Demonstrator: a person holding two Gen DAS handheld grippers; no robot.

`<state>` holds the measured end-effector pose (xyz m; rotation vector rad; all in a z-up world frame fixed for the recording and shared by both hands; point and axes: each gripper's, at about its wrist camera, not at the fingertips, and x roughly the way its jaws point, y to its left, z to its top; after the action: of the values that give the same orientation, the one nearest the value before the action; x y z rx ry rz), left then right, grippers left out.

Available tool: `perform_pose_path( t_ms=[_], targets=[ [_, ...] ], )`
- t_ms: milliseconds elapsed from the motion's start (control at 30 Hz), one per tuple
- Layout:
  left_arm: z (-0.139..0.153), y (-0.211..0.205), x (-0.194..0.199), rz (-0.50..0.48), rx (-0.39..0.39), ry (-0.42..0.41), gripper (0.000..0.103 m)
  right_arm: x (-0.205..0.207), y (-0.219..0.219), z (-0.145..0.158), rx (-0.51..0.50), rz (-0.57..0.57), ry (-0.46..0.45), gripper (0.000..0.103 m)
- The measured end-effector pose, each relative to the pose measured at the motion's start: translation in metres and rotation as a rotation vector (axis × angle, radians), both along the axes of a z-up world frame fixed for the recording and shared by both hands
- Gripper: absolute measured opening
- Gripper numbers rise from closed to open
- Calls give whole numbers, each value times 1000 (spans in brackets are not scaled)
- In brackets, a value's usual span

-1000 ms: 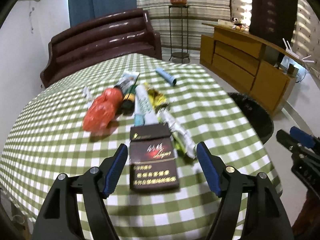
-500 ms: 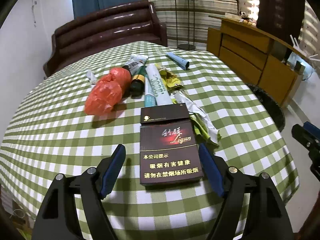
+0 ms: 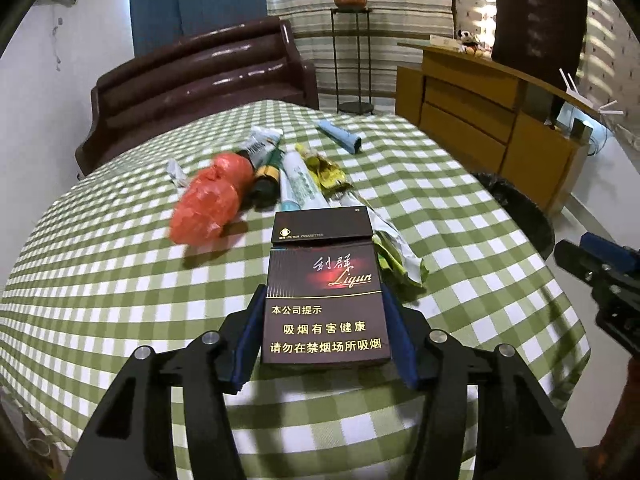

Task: Collect trash
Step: 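Grasp the white crumpled wrapper with the right tool while the left tool holds the box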

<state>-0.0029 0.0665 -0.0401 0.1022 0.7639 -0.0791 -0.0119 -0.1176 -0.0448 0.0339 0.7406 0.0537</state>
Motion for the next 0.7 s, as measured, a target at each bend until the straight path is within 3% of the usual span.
perform_pose_path(
  t_ms=[700],
  targets=[
    [8, 97, 3, 211, 10, -22, 54, 27, 90, 4, 0, 171, -14, 47]
  ],
)
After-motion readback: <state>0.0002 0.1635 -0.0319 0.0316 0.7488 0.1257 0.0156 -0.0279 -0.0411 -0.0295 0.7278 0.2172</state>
